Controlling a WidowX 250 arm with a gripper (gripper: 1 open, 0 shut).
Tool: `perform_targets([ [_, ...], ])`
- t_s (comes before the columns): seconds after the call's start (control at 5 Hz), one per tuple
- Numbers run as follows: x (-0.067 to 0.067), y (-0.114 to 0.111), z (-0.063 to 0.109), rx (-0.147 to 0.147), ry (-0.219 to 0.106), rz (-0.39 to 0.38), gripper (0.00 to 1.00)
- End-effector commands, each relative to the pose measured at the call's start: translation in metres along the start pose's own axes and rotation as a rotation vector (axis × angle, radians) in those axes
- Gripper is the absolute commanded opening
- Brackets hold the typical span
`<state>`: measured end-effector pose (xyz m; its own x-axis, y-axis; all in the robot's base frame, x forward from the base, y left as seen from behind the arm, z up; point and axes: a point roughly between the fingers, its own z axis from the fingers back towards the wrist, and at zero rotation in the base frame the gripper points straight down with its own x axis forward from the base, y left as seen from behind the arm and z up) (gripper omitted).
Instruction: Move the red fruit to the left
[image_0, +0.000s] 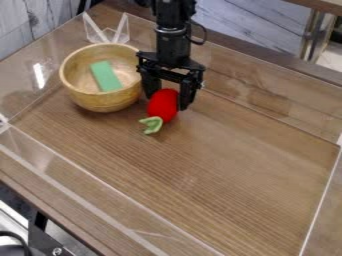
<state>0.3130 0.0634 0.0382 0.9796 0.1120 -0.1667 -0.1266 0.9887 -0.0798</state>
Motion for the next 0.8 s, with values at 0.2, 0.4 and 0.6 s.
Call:
perform_targets([
  [0.2, -0.009, -0.003, 0.024, -0.035, -0.083, 0.019, 1.00],
  [0.4, -0.015, -0.003, 0.027, -0.044, -0.091, 0.044, 1.00],
  [0.6, -0.009, -0.003, 0.031, -0.048, -0.099, 0.025, 1.00],
])
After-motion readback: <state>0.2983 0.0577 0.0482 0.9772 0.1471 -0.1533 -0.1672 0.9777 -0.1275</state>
